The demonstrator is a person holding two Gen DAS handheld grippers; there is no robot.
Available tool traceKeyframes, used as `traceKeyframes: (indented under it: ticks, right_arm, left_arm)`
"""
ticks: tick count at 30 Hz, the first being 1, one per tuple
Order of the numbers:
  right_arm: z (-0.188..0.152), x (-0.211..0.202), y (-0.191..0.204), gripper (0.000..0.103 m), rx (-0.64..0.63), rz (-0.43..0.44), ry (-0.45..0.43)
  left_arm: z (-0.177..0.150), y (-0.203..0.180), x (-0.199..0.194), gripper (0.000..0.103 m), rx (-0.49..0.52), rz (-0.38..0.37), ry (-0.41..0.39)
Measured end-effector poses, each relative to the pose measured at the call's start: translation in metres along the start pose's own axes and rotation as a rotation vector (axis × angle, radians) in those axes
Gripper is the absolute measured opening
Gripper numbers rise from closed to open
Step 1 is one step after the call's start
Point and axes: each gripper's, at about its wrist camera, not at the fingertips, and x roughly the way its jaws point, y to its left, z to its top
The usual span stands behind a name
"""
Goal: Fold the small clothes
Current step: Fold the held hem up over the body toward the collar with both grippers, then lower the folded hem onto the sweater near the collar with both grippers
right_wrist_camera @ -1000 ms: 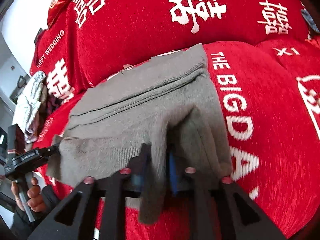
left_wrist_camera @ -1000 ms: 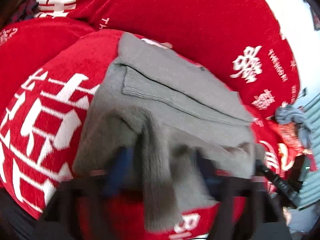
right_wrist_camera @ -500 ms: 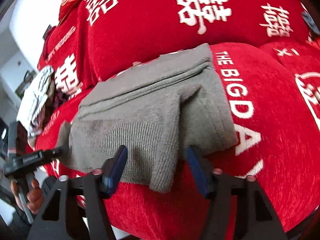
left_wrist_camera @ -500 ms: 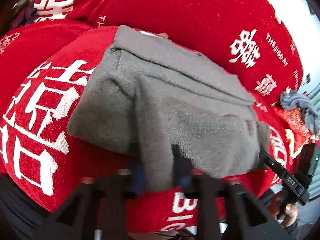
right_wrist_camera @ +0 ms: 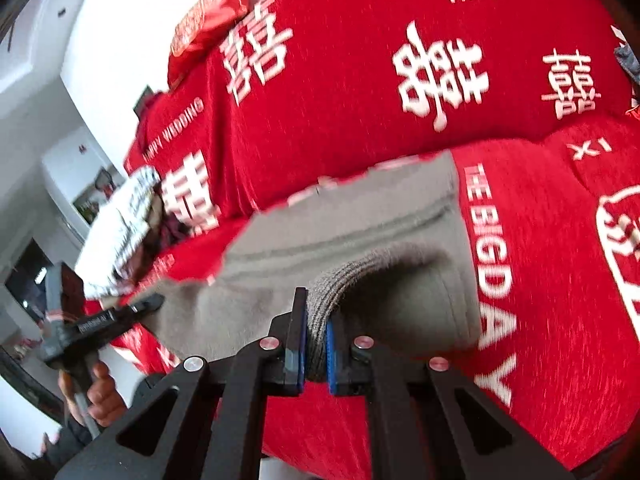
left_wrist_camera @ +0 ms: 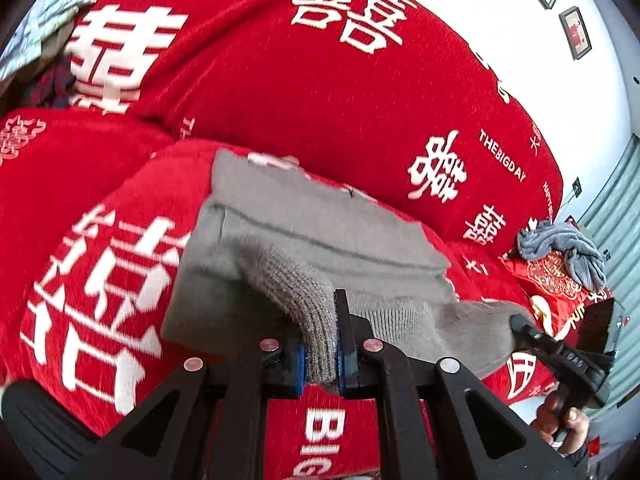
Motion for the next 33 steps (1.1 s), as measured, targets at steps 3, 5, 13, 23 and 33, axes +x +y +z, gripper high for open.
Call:
traceKeyframes:
  ticks: [3, 5, 13, 23, 33]
  right_arm:
    - [0.017, 0.0, 0.003, 0.008, 0.027, -0.002, -0.041]
    - [0.028, 0.003, 0.001, 0.008, 0.056, -0.01, -0.065]
    - [0.059, 0.029, -0.017, 0.008, 0.122, -0.069, -0.07]
    - [0.085, 0.067, -0.027, 0.008, 0.13, -0.131, -0.025]
    - [0.112, 0.113, -0.035, 0.008, 0.132, -0.201, 0.039]
  left_arm:
    - [0.015, -0.002, 0.003, 0.012, -0.003, 0.008, -0.028]
    - [0.024, -0.001, 0.006, 0.012, -0.012, 0.012, -0.04]
    - [0.053, -0.001, 0.039, 0.012, -0.026, 0.064, -0.032]
    - [0.076, 0.009, 0.075, 0.012, -0.057, 0.093, -0.005]
    - [0.099, 0.009, 0.121, 0.012, -0.025, 0.184, 0.069]
